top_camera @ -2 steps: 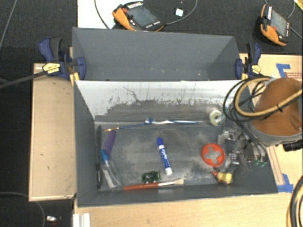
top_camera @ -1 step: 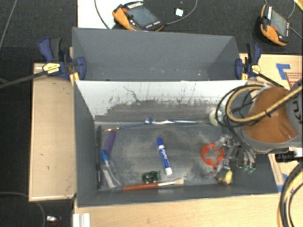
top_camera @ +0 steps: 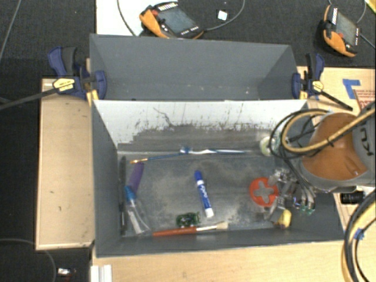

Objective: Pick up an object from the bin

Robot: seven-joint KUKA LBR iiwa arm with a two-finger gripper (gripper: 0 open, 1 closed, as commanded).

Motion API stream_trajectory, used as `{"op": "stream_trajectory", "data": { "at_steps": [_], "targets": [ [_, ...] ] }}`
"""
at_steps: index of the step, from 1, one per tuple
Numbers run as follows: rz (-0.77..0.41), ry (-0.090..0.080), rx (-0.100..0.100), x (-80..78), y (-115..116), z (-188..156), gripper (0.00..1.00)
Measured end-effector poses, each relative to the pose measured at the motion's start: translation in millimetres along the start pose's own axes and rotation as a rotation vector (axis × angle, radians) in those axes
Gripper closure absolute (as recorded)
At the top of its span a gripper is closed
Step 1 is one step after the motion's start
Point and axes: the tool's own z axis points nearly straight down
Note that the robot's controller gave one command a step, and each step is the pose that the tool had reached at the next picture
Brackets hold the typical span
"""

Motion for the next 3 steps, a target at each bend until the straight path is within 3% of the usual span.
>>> {"op": "stream_trajectory", "data": {
  "at_steps": [1, 3],
  "targets": [
    [0.052, 0.009, 0.002, 13.5, 6.0, 0.2, 1.0],
    [0.048, 0.006, 0.002, 13.1, 6.0, -5.6, 1.0]
  ]
}}
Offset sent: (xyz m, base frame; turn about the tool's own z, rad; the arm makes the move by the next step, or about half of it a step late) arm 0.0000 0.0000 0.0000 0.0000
